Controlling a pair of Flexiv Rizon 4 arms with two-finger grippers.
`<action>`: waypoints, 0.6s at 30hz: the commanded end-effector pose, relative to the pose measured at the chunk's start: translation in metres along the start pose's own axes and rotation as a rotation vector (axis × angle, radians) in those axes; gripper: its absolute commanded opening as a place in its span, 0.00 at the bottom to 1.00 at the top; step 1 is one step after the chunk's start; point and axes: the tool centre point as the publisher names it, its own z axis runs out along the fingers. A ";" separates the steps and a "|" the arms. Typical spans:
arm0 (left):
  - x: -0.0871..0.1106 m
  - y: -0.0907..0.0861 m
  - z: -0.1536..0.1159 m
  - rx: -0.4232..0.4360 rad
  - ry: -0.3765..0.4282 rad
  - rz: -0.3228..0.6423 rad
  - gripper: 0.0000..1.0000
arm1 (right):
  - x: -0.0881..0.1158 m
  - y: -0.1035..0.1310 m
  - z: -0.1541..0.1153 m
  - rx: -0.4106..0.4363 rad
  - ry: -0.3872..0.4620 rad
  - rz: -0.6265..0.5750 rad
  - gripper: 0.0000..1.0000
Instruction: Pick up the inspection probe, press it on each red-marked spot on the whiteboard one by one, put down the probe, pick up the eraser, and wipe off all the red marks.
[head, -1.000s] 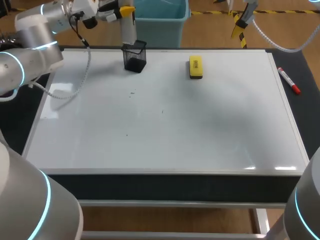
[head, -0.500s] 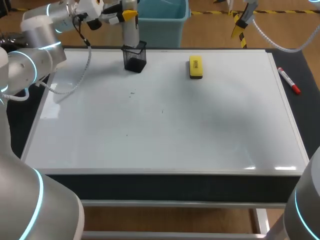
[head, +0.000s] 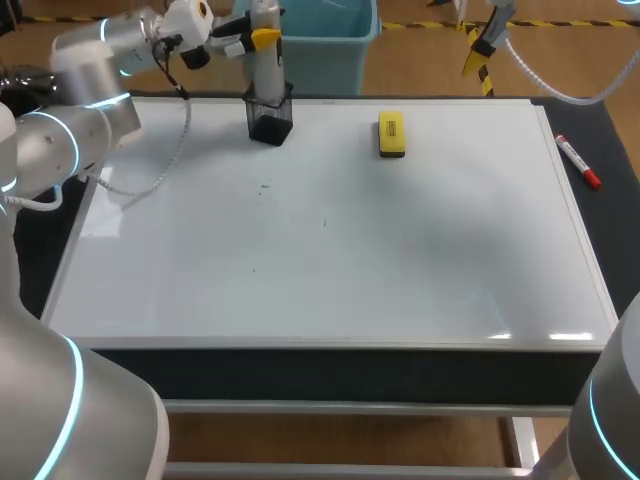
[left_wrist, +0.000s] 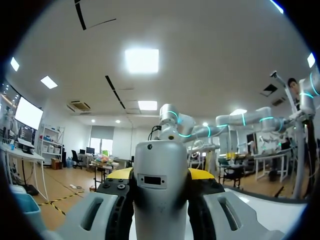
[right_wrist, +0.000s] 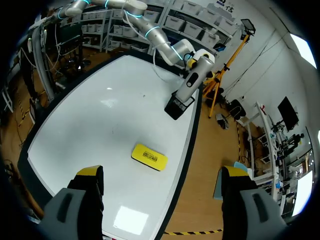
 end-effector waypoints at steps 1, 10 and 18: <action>-0.010 0.010 -0.001 0.012 0.375 -0.006 0.00 | 0.000 0.000 -0.001 0.005 0.004 -0.001 1.00; -0.014 0.025 -0.011 0.022 0.406 -0.018 0.00 | 0.000 0.000 -0.001 0.005 0.004 -0.001 1.00; -0.015 0.046 -0.018 0.003 0.433 -0.059 0.00 | 0.000 0.000 -0.001 0.005 0.004 -0.001 1.00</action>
